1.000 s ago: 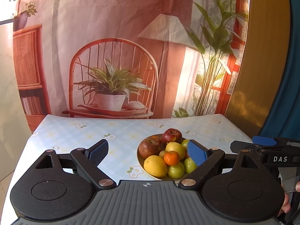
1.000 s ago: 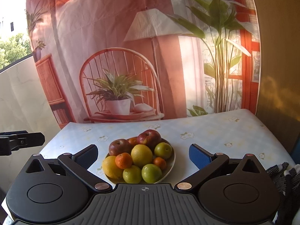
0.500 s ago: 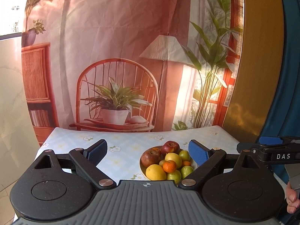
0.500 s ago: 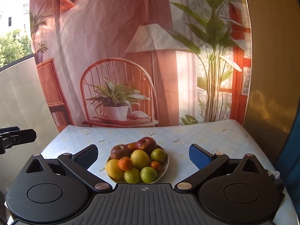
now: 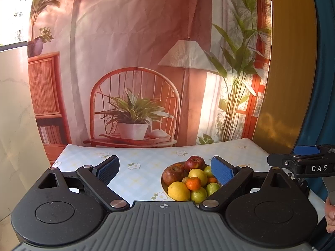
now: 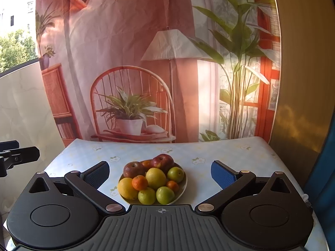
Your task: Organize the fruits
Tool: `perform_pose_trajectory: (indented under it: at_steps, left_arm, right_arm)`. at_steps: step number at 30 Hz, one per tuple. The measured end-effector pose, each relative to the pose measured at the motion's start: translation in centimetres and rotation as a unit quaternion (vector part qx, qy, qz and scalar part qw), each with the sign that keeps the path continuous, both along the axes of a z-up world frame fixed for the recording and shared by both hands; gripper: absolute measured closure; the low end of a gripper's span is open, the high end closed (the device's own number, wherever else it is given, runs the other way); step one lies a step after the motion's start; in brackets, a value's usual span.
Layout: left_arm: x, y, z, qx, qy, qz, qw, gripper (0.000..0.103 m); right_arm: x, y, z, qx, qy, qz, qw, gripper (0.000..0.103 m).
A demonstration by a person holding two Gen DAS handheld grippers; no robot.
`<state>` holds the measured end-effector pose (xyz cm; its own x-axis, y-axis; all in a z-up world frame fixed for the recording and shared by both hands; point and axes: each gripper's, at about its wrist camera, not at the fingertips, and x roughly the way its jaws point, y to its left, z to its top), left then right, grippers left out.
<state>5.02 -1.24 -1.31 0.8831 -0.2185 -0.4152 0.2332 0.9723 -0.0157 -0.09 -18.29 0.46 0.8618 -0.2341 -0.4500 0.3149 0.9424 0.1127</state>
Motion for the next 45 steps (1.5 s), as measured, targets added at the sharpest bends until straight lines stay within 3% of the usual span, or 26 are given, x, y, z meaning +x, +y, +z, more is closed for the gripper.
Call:
perform_pose_trajectory:
  at_steps: [45]
  left_arm:
    - [0.15, -0.14, -0.93, 0.012, 0.007, 0.001, 0.9999, 0.007]
  right_arm:
    - [-0.15, -0.22, -0.39, 0.004, 0.002, -0.004, 1.000, 0.000]
